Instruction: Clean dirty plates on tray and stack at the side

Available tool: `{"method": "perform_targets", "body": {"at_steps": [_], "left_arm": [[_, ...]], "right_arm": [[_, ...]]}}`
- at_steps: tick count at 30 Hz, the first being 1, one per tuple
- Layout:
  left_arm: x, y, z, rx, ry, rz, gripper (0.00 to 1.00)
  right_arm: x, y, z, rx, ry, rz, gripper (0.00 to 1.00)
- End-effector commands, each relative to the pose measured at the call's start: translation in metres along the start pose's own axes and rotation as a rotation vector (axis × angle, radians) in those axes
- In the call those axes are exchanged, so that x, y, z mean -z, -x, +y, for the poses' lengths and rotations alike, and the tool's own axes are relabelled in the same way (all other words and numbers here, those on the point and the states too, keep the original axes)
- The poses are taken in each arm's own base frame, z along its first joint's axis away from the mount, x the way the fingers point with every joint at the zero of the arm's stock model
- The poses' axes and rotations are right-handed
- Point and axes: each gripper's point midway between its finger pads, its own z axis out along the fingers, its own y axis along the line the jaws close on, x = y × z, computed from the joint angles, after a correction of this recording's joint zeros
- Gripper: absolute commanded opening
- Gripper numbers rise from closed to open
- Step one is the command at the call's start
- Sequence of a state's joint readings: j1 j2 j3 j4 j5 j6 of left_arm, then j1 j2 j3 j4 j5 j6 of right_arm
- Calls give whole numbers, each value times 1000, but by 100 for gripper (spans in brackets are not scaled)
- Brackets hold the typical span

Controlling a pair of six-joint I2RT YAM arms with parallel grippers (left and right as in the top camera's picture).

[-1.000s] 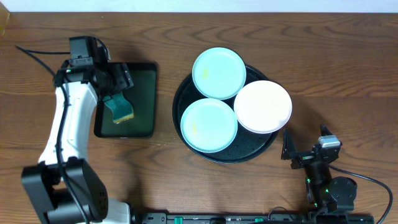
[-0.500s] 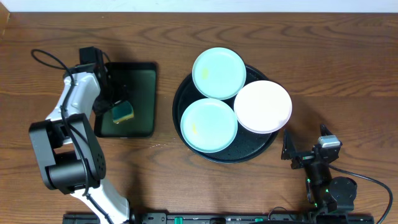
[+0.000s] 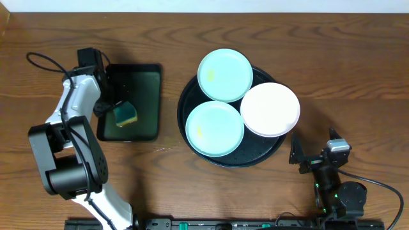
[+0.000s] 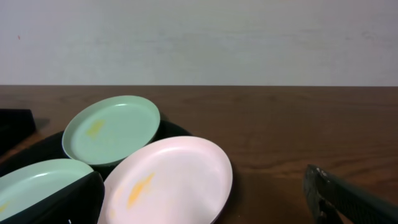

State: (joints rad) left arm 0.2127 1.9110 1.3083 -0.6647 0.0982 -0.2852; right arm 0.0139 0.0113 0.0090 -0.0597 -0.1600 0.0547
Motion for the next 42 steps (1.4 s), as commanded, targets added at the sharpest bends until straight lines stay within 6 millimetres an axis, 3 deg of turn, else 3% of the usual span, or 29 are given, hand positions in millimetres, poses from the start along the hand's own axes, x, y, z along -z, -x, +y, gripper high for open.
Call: {"method": "perform_targets", "body": {"at_steps": [1,8,21,25,29,32,33,34,35,36,38,42], "left_arm": [[-3,-6,-3,-7,3,9,81],[-13,-5,9,-8,61,-16,81],[-34,-9,11,-7,72,15,80],[-34,-9,11,-7,72,13,51],[-34,-10,12,-7,72,16,8],[-34,-10,12,-7,72,17,8],[-34,-11,11,-7,66,22,15],[-34,-12,10,-6,63,25,35],[-34,-13,9,-7,58,32,69],[-34,-14,9,-6,52,38,79],[-34,-15,9,-6,54,43,85],[-32,-16,9,-6,55,44,86]], "right_arm": [[0,-1,-2,11,-10,-1,99],[0,-1,-2,11,-10,-1,99],[0,-1,-2,11,-10,-1,99],[0,-1,-2,11,-11,-1,99],[0,-1,-2,11,-11,-1,99],[0,-1,-2,11,-11,-1,99],[0,-1,-2,11,-11,-1,99],[0,-1,-2,11,-11,-1,99],[0,-1,-2,11,-11,-1,99],[0,-1,-2,11,-11,-1,99],[0,-1,-2,11,-11,-1,99],[0,-1,-2,11,-11,-1,99]]}}
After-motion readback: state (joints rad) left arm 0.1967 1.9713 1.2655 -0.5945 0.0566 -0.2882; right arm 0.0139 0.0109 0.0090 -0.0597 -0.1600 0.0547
